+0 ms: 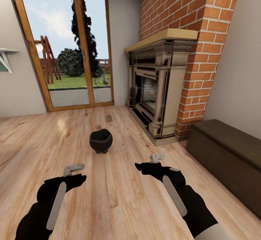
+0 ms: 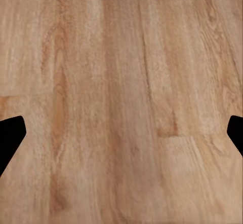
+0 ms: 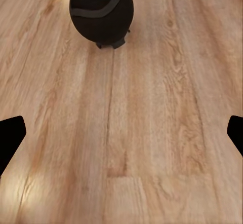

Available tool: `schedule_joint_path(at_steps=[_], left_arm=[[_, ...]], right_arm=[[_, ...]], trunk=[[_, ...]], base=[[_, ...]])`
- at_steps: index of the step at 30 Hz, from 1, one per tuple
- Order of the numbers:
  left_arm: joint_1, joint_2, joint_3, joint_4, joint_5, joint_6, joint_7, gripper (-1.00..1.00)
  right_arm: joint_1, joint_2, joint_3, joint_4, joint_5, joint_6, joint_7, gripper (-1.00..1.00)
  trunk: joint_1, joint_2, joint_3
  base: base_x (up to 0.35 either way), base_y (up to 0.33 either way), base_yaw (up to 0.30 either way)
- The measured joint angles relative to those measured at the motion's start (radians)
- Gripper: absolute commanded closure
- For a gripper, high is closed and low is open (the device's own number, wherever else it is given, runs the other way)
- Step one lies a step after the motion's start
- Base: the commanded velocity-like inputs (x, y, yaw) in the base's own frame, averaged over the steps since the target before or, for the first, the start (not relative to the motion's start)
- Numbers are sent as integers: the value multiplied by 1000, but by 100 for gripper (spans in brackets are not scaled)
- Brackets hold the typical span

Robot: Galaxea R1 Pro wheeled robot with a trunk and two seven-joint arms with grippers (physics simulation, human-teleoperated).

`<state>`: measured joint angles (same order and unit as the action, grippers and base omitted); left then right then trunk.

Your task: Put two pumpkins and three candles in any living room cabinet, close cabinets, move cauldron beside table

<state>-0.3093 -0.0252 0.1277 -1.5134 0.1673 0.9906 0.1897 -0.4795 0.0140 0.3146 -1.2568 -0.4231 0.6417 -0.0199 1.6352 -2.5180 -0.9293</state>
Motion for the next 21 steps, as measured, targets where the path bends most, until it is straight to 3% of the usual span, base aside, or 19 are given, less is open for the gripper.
schedule_joint_path(at_steps=[10, 21], left_arm=[[0, 0, 0, 0, 0, 0, 0, -100], [0, 0, 0, 1, 0, 0, 0, -100]], right_arm=[[0, 0, 0, 0, 1, -1, 0, -100], [0, 0, -2, 0, 1, -2, -1, -100]], trunk=[[0, 0, 0], [0, 0, 2]], base=[[287, 207, 17], [307, 146, 251]])
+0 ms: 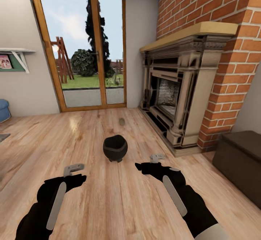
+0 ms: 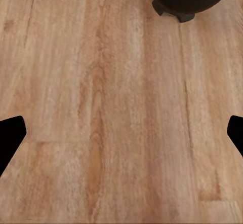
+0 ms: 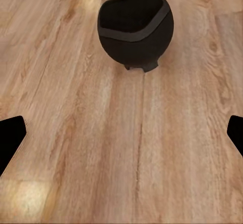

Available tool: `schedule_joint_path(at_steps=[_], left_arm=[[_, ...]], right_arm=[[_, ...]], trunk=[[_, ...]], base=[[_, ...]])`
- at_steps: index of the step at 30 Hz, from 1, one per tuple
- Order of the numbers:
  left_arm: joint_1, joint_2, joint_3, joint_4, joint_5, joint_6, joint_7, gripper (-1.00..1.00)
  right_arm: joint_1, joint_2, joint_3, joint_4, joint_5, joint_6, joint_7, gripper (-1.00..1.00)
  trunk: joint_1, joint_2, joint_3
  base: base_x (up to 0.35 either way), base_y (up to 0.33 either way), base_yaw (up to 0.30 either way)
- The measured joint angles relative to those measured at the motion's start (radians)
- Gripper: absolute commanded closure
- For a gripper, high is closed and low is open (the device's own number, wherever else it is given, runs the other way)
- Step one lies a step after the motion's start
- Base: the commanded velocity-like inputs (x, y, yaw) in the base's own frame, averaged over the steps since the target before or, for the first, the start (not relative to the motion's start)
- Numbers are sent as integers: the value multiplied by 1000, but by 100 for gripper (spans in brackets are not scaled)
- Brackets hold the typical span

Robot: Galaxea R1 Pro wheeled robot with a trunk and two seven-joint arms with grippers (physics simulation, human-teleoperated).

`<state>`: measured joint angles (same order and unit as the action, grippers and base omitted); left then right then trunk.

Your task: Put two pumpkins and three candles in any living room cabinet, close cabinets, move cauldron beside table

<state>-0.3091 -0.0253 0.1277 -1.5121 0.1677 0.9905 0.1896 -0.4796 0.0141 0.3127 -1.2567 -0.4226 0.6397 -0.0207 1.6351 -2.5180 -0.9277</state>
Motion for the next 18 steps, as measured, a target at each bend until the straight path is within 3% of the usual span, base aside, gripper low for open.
schedule_joint_path(at_steps=[9, 18], left_arm=[[0, -1, 0, 2, 1, 0, 0, -100], [0, -2, 0, 3, 1, 0, 0, -100]], right_arm=[[0, 1, -2, 2, 0, -1, -1, -100], [0, 1, -3, 1, 1, 3, -2, -100]], trunk=[[0, 0, 0], [0, 0, 0]], base=[[325, 73, 271], [335, 4, 36]])
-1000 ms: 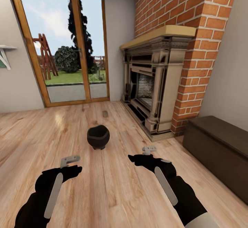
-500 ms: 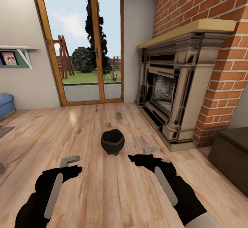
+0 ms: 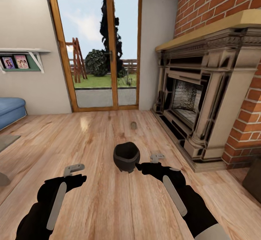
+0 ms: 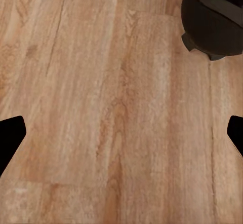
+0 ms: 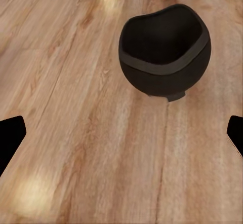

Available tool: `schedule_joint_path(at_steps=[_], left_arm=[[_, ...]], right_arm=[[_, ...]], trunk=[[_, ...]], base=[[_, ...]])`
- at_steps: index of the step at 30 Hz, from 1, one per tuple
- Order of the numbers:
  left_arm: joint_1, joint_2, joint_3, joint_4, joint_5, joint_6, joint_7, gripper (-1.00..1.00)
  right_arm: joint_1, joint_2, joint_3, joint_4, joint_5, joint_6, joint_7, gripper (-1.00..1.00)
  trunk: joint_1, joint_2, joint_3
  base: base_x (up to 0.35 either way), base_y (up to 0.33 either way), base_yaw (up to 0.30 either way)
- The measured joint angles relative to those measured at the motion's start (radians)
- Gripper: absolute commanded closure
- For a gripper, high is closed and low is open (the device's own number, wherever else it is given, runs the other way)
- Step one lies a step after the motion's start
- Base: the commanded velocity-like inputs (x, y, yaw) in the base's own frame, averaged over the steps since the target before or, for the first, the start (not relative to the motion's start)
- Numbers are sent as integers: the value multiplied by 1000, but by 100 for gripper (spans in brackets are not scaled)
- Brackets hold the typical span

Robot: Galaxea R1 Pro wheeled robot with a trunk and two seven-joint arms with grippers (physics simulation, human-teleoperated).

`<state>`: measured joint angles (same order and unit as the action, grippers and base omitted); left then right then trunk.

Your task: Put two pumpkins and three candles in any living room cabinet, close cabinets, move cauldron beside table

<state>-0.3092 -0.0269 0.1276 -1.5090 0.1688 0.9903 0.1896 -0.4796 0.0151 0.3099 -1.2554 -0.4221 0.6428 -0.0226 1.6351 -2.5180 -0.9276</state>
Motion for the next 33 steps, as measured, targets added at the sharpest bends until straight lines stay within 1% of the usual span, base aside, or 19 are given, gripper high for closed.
schedule_joint_path(at_steps=[3, 7, 10, 11, 12, 14, 15, 16, 18, 20, 23, 28, 33], left_arm=[[0, 0, 0, 0, 0, 0, -1, -100], [0, 0, 0, 3, 1, -2, -2, -100], [0, -2, -1, 5, 3, -3, -4, -100], [0, -2, -1, 5, 3, -4, -4, -100], [0, -2, -2, 6, 3, -5, -5, -100], [0, -2, -3, 6, 1, -6, -6, -100], [1, -3, -4, 7, 0, -6, -6, -100], [1, -3, -4, 7, -1, -7, -6, -100], [1, -4, -5, 7, -1, -7, -9, -100], [1, -5, -6, 6, -2, -8, -21, -100], [1, -6, -7, 7, -4, -9, -52, -100], [2, -9, -9, 9, -1, -9, -64, -100], [0, -12, -21, 42, -3, -10, -65, -100]], right_arm=[[0, 1, 1, 1, 2, 7, -4, -100], [0, 3, -1, 4, 3, 17, -41, -100], [0, 6, 0, 3, 4, 63, -77, -100], [-2, 13, 0, 3, 3, 87, -93, -100], [-4, 35, -1, 2, 2, 131, -122, -100], [-14, 71, -1, 3, 1, 187, -170, -100], [-30, 90, -1, 10, 0, 208, -203, -100], [-52, 104, -2, 22, -6, 223, -237, -100], [-91, 118, -4, 81, -39, 237, -293, -100], [-131, 124, -4, 166, -80, 240, -321, -100], [-191, 125, -5, 258, -112, 238, -336, -100], [-207, 126, -3, 278, -119, 236, -339, -100], [-208, 125, -4, 280, -124, 235, -337, -100]], trunk=[[0, 0, 0], [0, 0, 0], [0, 0, 0], [0, 0, 0], [0, 0, 0], [0, 0, 0], [0, 0, 0], [0, 0, 0], [0, 0, 0], [0, 0, 0], [0, 0, 0], [0, 0, 0], [0, 0, 0]], base=[[336, -30, 2], [336, -84, 0], [336, -97, 0], [335, -100, 0], [327, -91, 0], [313, -52, 0], [302, -26, 0], [299, -17, 0], [295, -9, 0], [293, -4, 0], [288, -1, 0], [285, -64, 0], [283, -166, 0]])
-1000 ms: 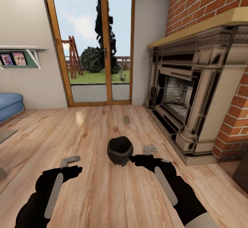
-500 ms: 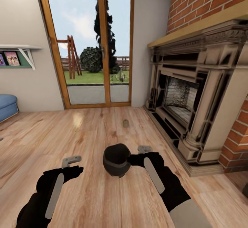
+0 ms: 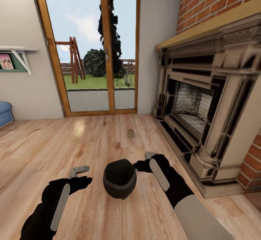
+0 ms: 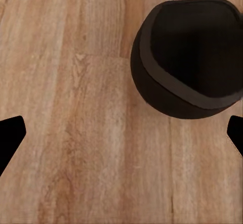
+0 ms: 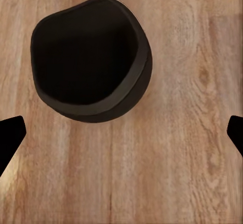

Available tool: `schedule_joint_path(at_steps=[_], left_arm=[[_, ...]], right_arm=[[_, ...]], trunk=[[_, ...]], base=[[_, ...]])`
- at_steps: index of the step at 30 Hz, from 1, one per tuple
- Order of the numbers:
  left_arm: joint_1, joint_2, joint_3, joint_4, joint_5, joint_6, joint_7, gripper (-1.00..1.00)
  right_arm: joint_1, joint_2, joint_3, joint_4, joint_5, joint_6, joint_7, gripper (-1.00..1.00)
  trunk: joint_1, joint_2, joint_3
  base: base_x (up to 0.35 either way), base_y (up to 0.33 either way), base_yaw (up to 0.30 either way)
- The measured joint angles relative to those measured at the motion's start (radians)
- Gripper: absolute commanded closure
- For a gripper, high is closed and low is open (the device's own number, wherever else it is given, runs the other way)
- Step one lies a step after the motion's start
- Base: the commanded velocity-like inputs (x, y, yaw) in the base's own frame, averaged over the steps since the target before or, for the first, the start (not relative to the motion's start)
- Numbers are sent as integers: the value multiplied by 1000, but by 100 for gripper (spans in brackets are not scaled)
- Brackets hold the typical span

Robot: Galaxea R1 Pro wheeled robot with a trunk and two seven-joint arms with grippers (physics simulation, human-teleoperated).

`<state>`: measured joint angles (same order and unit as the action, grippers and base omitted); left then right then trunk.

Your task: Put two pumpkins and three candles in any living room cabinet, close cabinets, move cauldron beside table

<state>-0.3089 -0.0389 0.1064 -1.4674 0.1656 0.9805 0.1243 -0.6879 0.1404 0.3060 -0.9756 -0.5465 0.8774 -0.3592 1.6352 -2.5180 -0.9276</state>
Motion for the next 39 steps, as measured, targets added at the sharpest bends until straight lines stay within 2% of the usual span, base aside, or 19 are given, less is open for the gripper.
schedule_joint_path(at_steps=[3, 6, 10, 16, 21, 25, 27, 29, 33, 39], left_arm=[[0, 0, -3, 8, 0, 0, -1, -100], [0, 0, -3, 9, 1, 0, -1, -100], [0, 1, -3, 10, 1, 0, -3, -100], [0, 7, -1, 5, 2, 0, -38, -100], [0, 7, 1, -1, 4, 1, -41, -100], [0, 13, 2, 0, 45, 1, -42, -100], [0, 19, 1, 3, 76, 0, -42, -100], [0, 24, 1, 6, 96, 0, -42, -100], [0, 27, 1, 8, 104, 0, -42, -100], [0, 27, 0, 8, 104, 0, -40, -100]], right_arm=[[0, -1, 2, 0, -44, -4, 0, -100], [0, -2, 6, -1, -69, -4, -2, -100], [0, -2, 8, -1, -74, -4, -4, -100], [0, -2, 9, 4, -72, -5, -4, -100], [0, 3, 10, 14, -77, -7, -2, -100], [0, 5, 11, 31, -77, -59, 4, -100], [-3, 7, 22, 94, -75, -109, 5, -100], [-15, 9, 49, 168, -76, -144, 7, -100], [-24, 10, 82, 201, -77, -159, 11, -100], [-26, 12, 91, 206, -78, -162, 23, -100]], trunk=[[0, 0, 0], [0, 0, 0], [0, 0, 0], [0, 0, 0], [0, 0, 0], [1, 0, 0], [1, 0, 0], [1, 0, 0], [0, 0, 0], [0, 0, 0]], base=[[281, -188, 0], [287, -163, 0], [298, -146, 0], [299, -16, 0], [103, 32, 0], [12, 4, 0], [3, 1, 0], [8, 0, 0], [110, 0, 0], [146, 0, 0]])
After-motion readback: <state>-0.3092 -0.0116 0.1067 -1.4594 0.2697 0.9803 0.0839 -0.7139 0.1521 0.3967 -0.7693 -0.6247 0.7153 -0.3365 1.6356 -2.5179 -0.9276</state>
